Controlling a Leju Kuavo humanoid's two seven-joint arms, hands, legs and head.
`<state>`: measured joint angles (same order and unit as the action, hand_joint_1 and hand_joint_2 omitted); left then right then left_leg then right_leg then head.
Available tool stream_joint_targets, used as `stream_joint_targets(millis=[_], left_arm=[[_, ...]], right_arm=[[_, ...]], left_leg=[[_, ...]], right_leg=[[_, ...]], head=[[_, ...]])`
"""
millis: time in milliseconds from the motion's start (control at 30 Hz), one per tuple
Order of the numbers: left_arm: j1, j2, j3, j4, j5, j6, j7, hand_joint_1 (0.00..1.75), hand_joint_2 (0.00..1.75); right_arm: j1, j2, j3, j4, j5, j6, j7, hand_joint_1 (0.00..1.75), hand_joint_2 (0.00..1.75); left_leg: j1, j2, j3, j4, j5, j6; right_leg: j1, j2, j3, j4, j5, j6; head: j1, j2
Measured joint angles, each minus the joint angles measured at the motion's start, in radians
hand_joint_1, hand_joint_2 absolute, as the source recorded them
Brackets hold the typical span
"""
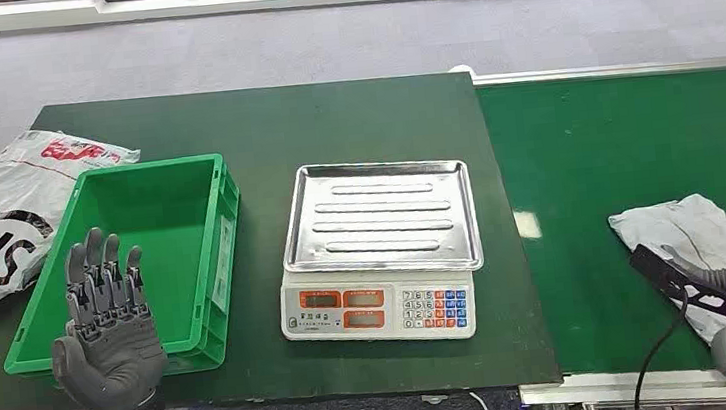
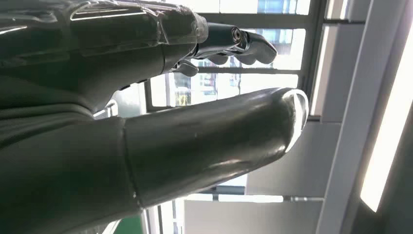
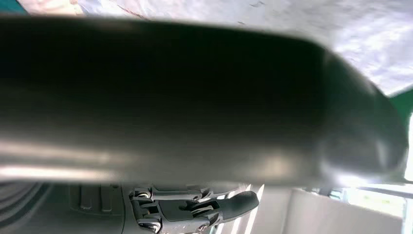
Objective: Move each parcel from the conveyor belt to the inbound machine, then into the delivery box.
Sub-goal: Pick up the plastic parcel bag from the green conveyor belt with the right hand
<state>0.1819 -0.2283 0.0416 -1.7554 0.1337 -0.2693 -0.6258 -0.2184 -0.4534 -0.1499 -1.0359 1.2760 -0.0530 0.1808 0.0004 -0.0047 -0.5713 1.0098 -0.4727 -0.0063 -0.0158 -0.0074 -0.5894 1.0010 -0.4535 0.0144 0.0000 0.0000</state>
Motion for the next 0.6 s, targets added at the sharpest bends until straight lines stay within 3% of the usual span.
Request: stream_joint_targets(millis=[167, 367, 600], left_arm=[[0.017, 0.000, 0.004, -0.024, -0.007, 0.083, 0.027, 0.00, 0.00], [0.037, 0.003, 0.017, -0.080, 0.001, 0.213, 0.066, 0.00, 0.00], [0.043, 0.015, 0.023, -0.089, 0.012, 0.212, 0.065, 0.00, 0.00]], right_arm=[[-0.025, -0.023, 0.002, 0.032, -0.008, 0.094, 0.019, 0.00, 1.75], [-0.204, -0.070, 0.036, 0.259, 0.018, 0.166, 0.040, 0.00, 1.75], [-0.327, -0.079, 0.087, 0.450, 0.021, 0.207, 0.034, 0.00, 1.75]], left_leg=[[0.000, 0.002, -0.008, 0.000, -0.001, 0.000], [-0.001, 0.002, -0.003, 0.000, 0.000, 0.001], [-0.001, -0.002, 0.001, 0.000, 0.002, 0.002]], right_leg=[[0.000, 0.001, 0.000, 0.000, 0.000, 0.000], [-0.001, 0.002, 0.000, 0.000, 0.001, 0.001], [-0.001, -0.001, 0.001, 0.000, 0.002, 0.002]], head=[[0.000, 0.000], [0.000, 0.000], [0.000, 0.000]])
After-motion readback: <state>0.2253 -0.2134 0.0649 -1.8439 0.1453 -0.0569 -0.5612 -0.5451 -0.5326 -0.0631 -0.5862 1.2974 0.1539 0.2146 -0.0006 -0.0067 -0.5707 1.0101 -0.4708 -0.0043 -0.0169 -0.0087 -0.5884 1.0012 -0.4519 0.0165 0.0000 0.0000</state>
